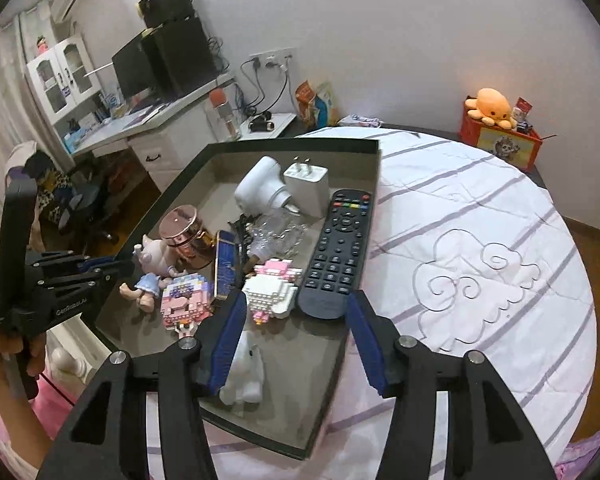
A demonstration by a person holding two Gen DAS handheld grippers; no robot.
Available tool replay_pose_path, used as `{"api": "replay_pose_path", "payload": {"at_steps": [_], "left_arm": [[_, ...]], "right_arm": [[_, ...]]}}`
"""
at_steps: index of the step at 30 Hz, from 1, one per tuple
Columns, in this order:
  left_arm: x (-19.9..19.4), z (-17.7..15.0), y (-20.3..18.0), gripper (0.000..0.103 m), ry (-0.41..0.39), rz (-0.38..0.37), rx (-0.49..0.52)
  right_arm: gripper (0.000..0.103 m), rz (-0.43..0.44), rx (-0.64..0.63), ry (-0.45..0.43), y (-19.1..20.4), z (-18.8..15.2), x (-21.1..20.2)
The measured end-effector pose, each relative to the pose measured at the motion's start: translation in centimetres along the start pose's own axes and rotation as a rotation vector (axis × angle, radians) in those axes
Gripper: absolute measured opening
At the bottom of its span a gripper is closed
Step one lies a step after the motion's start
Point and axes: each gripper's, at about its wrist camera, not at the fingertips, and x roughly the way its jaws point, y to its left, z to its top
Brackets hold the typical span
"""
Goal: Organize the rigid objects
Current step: 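Withdraw the right tool from the box and open both tools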
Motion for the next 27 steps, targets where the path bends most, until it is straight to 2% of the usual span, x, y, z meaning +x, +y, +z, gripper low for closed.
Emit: {"api": "replay_pose_path", "payload": {"at_steps": [2, 4, 9, 14, 22, 27], "left_arm": [[-0.1, 0.0, -0.2, 0.011, -0.002, 0.009, 0.002], [-0.3, 0.1, -0.2, 0.011, -0.004, 0.013, 0.002], [-0.3, 0.2, -0.4, 0.014, 0.001, 0.011, -0.008], [-0.1, 0.3, -0.9, 0.023, 0.001, 0.010, 0.002], [-0.7, 0.4, -0.3, 0.028, -0.021, 0.003, -0.031], [-1.9, 0.3, -0.2, 0.050, -0.053, 0.015, -0.045]], "right_arm": [[0.062, -0.019, 0.020, -0.020, -0.5, 0.0, -0.5], [0.077, -0.045, 0.030, -0.036, -0.9, 0.0, -0.8], [0.078, -0.064, 0.065, -0.057, -1.8, -0.2, -1.3], [0.078, -0.081, 0.078, -0.020, -2.4, -0.3, 0.0], [0.079, -0.069, 0.078, -0.013, -2.1, -0.7, -0.1], [0.079, -0.064, 0.076, -0.029, -1.5, -0.7, -0.9]]}}
